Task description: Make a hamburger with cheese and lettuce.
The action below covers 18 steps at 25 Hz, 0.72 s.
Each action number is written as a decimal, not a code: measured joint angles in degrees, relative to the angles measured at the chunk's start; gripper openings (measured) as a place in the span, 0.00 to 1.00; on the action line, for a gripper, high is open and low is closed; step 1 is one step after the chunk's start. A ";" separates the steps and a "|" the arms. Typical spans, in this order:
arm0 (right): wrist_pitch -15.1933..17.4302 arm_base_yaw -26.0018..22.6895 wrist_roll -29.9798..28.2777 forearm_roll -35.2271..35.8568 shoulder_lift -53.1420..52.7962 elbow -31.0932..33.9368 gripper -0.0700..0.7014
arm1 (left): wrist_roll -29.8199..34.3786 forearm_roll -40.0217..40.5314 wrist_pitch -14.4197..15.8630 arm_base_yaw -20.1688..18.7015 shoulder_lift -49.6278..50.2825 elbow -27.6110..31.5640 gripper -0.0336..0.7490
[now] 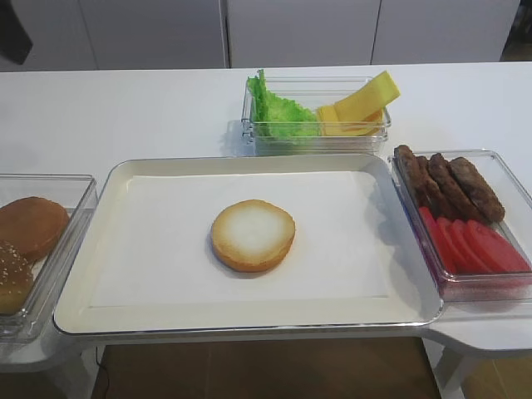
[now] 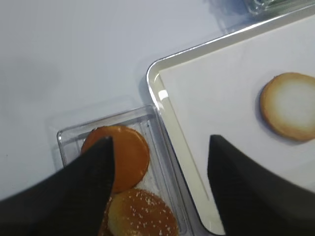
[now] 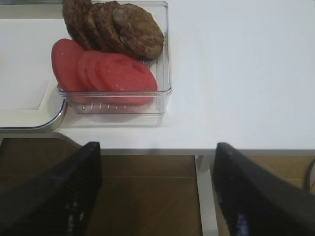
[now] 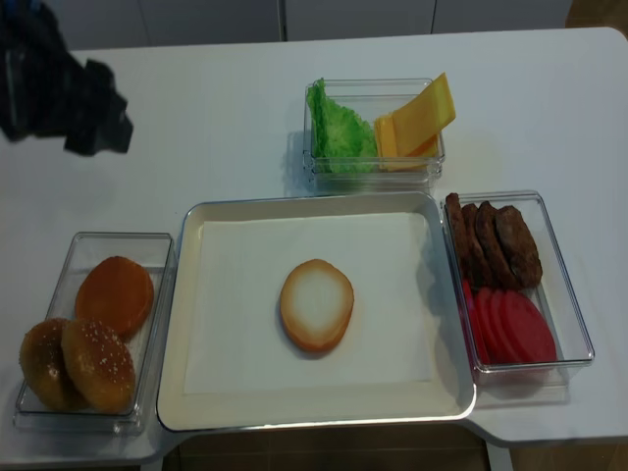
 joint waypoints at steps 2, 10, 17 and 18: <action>0.00 0.00 0.00 0.00 0.00 0.00 0.80 | -0.27 0.56 0.00 0.09 -3.02 3.54 0.60; 0.00 0.00 -0.19 0.00 0.00 0.00 0.80 | -2.77 1.48 0.12 0.09 -17.39 18.19 0.60; 0.00 0.00 -0.33 0.00 0.00 0.00 0.80 | -7.48 5.14 0.34 0.09 -31.40 29.17 0.60; 0.00 0.00 -0.33 0.00 0.00 0.00 0.80 | -8.14 5.54 0.40 0.09 -33.36 30.19 0.60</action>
